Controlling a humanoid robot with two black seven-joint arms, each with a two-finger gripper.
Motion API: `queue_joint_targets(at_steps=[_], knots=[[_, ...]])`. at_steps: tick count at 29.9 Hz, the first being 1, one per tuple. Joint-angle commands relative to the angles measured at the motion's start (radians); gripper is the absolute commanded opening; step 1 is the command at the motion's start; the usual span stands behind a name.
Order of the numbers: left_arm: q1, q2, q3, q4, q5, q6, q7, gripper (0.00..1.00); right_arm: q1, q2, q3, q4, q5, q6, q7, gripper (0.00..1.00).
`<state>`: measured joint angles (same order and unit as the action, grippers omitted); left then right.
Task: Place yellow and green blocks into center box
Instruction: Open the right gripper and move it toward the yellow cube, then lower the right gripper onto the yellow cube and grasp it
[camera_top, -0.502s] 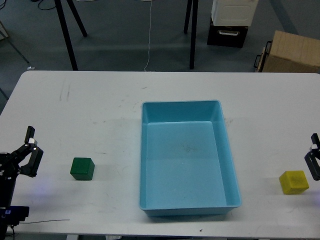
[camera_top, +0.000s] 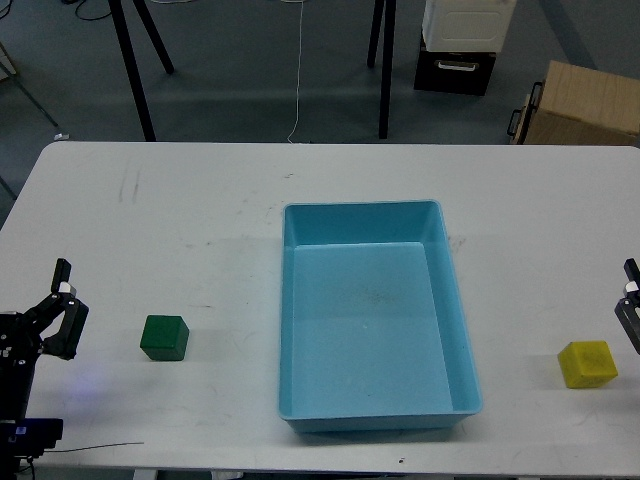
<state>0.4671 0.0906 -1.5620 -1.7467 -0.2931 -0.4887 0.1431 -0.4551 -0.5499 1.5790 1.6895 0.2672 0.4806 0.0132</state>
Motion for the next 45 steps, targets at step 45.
queue_joint_targets(at_steps=[45], knots=[[-0.096,-0.003,0.069,0.119,-0.001,0.000,-0.007,1.00,2.130,-0.381,-2.240,-0.022,-0.994,0.008,-0.502,1.00]])
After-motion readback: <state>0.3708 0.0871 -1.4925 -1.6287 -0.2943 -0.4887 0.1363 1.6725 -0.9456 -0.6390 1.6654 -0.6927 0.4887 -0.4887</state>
